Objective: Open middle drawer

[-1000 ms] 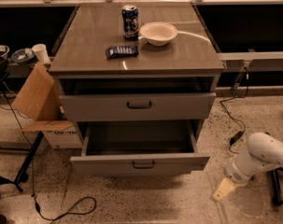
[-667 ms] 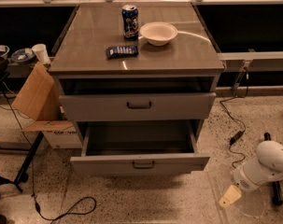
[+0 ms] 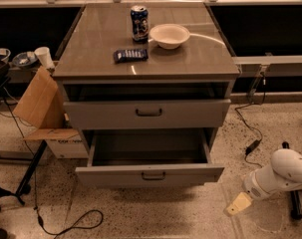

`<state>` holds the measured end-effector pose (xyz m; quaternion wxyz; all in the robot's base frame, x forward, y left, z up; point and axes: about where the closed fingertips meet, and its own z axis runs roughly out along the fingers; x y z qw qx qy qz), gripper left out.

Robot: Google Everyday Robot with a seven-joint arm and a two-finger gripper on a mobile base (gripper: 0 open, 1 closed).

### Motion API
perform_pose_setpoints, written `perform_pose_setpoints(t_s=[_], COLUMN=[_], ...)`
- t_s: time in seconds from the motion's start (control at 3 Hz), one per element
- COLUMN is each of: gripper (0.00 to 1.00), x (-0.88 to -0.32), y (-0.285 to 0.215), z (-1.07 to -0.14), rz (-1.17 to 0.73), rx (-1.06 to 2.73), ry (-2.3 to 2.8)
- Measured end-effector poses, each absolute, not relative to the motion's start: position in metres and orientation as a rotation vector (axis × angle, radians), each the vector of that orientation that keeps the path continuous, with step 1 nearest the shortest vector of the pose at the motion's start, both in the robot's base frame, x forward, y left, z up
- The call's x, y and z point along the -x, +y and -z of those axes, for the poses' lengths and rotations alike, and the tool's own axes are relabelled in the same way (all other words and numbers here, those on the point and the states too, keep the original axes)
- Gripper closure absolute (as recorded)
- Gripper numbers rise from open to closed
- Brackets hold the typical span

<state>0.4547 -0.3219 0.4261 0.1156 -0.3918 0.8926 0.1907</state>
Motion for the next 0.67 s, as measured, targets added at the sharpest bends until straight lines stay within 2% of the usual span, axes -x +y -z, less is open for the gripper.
perform_pose_setpoints(t_s=[0.67], gripper=[0.00], x=[-0.478], y=[-0.286], z=[-0.449], rz=[-0.572], rx=[1.152], ry=[2.448])
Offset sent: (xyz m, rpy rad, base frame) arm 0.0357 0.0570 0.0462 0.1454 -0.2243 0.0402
